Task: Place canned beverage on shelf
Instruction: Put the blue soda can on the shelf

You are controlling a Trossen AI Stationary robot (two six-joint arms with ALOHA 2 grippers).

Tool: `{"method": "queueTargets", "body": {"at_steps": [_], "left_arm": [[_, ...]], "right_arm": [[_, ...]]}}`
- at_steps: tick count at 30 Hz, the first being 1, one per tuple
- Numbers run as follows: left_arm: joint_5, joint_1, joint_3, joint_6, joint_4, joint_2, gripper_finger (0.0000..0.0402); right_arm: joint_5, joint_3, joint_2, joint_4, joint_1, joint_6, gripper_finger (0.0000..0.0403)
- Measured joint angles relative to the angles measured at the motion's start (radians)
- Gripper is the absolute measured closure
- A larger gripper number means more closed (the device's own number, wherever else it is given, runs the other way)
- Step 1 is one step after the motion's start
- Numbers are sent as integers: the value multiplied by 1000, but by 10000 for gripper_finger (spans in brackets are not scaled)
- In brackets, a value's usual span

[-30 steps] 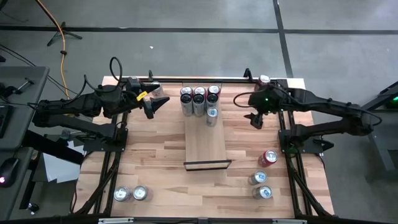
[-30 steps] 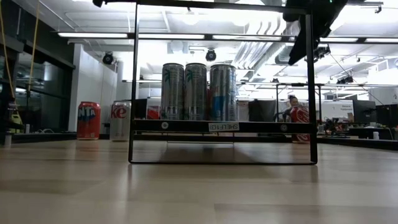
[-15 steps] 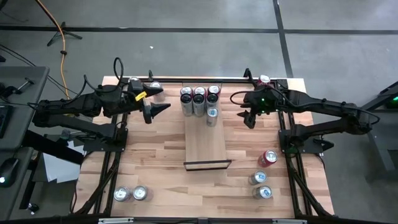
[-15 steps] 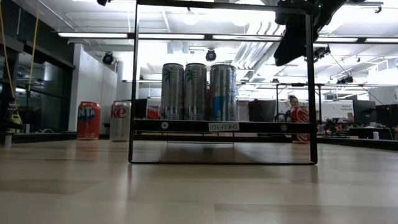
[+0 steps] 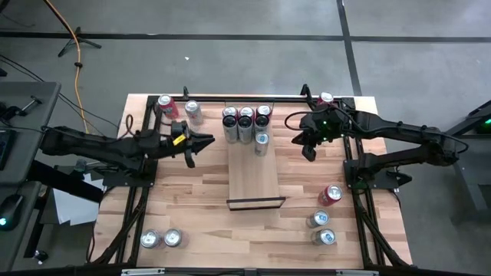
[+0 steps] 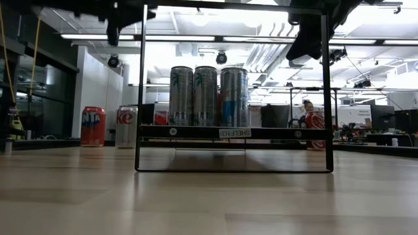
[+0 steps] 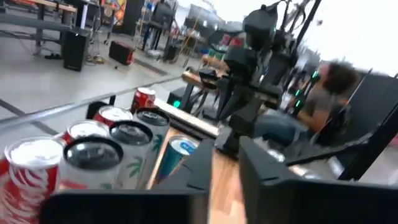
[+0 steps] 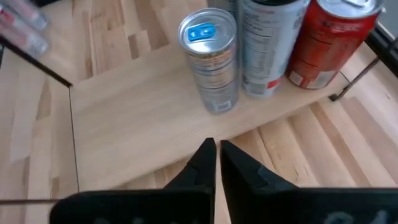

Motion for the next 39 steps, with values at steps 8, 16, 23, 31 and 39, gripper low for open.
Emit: {"method": "queueTargets", "body": {"at_steps": [8, 16, 23, 31, 39], "left_arm": [[19, 0, -149, -16, 196, -20, 391], [22, 0, -150, 78, 192, -19, 390], [15, 0, -150, 79, 189, -18, 389], [-37, 0, -149, 107, 316, -18, 401], [-93, 4, -148, 183, 389, -18, 401]], "right_arm": [[22, 0, 0, -13, -1, -130, 402], [80, -15, 0, -9, -1, -55, 402], [-5, -240, 1, 302, -1, -48, 403], [114, -446, 8, 771, -7, -2, 403], [94, -465, 132, 902, -21, -12, 403]]}}
